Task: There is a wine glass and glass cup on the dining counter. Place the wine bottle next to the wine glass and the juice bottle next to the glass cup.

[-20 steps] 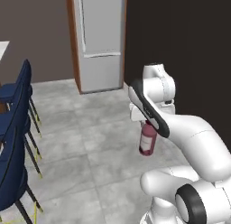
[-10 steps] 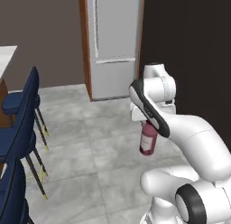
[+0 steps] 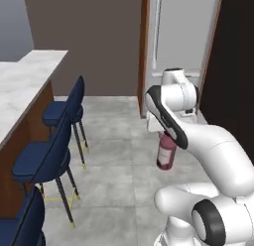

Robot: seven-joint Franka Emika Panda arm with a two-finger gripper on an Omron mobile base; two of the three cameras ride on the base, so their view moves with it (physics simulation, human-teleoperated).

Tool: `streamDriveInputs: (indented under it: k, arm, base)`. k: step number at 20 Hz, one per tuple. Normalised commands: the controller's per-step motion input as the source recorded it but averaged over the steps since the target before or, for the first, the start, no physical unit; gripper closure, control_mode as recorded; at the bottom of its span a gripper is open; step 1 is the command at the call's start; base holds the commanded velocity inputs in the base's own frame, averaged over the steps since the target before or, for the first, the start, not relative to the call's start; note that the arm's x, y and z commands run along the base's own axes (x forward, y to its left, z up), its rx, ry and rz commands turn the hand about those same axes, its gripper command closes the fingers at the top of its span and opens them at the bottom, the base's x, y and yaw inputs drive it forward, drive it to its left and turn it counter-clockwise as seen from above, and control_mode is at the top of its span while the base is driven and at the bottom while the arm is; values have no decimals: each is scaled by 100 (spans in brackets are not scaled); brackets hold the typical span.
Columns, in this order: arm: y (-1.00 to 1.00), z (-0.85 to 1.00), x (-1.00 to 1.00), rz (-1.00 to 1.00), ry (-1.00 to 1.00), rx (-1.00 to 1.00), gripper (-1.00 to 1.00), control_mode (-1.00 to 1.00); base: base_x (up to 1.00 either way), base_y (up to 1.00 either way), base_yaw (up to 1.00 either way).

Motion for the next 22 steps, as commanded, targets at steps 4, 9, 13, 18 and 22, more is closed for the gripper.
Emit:
streamDriveInputs:
  k: [4,9,13,18,22]
  arm:
    - [0,0,0,0,0,0,100,100]
    - [0,0,0,0,0,0,100,100]
    - [0,0,0,0,0,0,100,100]
    - [0,0,0,0,0,0,100,100]
    - [0,0,0,0,0,0,100,100]
  base:
    - [55,-4,65]
    - [51,-3,66]
    - [53,-3,58]
    - [59,-5,50]
    - [52,-9,58]
